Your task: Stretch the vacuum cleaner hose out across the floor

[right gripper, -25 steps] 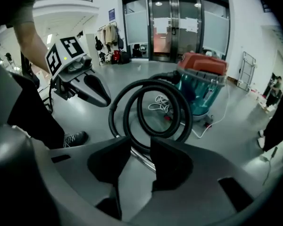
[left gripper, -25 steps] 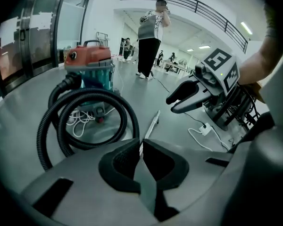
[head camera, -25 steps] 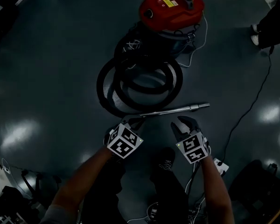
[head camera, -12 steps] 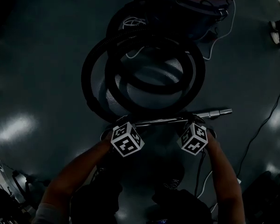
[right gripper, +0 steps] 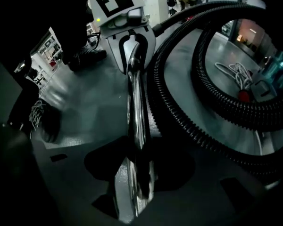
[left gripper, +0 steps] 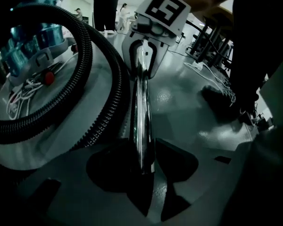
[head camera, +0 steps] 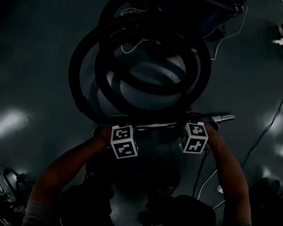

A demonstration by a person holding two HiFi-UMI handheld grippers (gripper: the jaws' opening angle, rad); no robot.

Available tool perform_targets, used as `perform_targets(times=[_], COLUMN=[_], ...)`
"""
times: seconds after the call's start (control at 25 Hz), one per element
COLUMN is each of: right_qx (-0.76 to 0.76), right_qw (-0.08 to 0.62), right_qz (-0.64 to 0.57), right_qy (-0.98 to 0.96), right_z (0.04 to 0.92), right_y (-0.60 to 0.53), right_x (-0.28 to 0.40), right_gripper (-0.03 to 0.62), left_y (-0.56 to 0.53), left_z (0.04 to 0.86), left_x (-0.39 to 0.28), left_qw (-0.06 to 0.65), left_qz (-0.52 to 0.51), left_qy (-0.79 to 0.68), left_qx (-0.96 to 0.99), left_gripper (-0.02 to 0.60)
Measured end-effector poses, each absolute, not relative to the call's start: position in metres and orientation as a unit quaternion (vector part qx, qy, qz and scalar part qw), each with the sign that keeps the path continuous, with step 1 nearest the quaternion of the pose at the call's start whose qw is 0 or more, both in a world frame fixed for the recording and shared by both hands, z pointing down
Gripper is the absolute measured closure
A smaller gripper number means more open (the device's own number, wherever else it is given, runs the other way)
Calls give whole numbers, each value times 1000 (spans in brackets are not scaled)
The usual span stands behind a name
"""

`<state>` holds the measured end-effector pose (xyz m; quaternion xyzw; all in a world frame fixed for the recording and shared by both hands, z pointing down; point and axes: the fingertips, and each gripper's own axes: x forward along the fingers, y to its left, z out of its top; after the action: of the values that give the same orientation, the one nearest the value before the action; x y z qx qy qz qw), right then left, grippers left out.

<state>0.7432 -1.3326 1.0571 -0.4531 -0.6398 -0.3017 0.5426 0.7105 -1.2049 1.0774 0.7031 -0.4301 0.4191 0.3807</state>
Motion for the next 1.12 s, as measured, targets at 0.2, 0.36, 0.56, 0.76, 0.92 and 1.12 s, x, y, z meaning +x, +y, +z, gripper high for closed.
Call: perform_targets(times=[0.2, 0.36, 0.56, 0.76, 0.92, 1.12], right_qx=[-474, -487, -502, -502, -509, -522], right_qw=[543, 551, 564, 559, 571, 572], right_qz=[-314, -295, -248, -210, -182, -130], right_qy=[-619, -611, -607, -625, -618, -619], right_z=[1060, 1038, 974, 891, 822, 723], right_y=[-1328, -1321, -1295, -1276, -1270, -1253], right_x=[745, 759, 787, 793, 803, 805], right_gripper=[425, 425, 428, 428, 430, 431], left_y=[-1205, -1199, -1181, -1165, -1160, -1151], left_z=[1082, 1043, 962, 879, 812, 711], left_x=[712, 723, 740, 740, 745, 740], left_qw=[392, 405, 396, 403, 411, 411], left_qz=[430, 394, 407, 407, 392, 381], left_qy=[-416, -405, -365, -335, -311, -281], left_qx=[699, 719, 738, 748, 762, 779], left_gripper=[402, 403, 403, 404, 405, 403])
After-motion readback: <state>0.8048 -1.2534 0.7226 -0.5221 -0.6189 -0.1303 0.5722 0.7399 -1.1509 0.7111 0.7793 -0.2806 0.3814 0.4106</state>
